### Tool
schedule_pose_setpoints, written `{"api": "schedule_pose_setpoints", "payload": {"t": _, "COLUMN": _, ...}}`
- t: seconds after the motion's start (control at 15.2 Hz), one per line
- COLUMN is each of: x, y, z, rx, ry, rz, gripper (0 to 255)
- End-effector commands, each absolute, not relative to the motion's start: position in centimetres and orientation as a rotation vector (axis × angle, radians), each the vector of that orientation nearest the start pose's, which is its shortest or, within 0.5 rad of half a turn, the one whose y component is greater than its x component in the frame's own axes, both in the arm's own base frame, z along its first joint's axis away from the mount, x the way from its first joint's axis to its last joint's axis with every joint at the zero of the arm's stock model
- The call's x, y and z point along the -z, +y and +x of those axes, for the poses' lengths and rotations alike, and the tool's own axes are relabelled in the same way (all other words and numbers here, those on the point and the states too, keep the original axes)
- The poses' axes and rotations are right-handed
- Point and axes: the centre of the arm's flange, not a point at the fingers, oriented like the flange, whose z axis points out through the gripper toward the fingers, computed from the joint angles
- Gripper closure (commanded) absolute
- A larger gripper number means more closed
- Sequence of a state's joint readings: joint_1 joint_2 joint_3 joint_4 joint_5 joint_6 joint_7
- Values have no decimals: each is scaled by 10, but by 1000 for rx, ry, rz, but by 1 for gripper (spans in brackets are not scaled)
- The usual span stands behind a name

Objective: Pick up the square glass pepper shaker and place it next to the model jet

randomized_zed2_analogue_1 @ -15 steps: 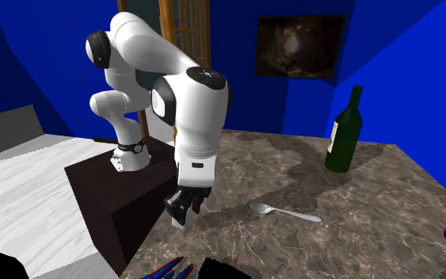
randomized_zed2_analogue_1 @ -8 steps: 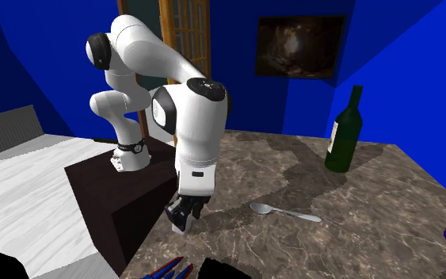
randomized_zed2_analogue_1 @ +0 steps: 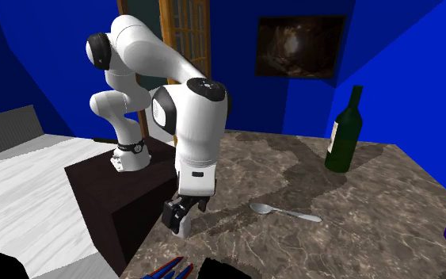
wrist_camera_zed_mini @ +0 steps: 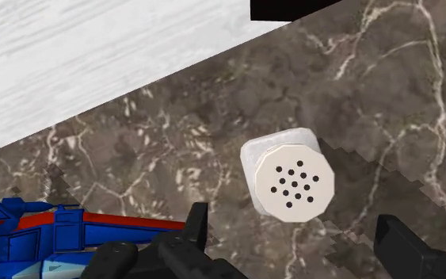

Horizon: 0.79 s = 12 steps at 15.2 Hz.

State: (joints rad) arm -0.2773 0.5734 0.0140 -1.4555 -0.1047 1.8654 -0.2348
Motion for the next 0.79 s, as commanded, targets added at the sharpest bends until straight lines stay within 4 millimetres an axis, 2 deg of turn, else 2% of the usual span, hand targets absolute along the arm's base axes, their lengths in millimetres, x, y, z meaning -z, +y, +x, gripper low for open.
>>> {"api": "schedule_pose_setpoints", "payload": {"t": 0.0, "x": -338, "y": -189, "z": 665, "rx": -287, "ry": -13, "rz": -3175, "gripper": 0}}
{"api": "schedule_pose_setpoints", "payload": {"t": 0.26, "x": -387, "y": -187, "z": 674, "rx": -287, "ry": -13, "rz": -3175, "gripper": 0}}
{"api": "schedule_pose_setpoints", "payload": {"t": 0.73, "x": -387, "y": -187, "z": 674, "rx": -287, "ry": -13, "rz": -3175, "gripper": 0}}
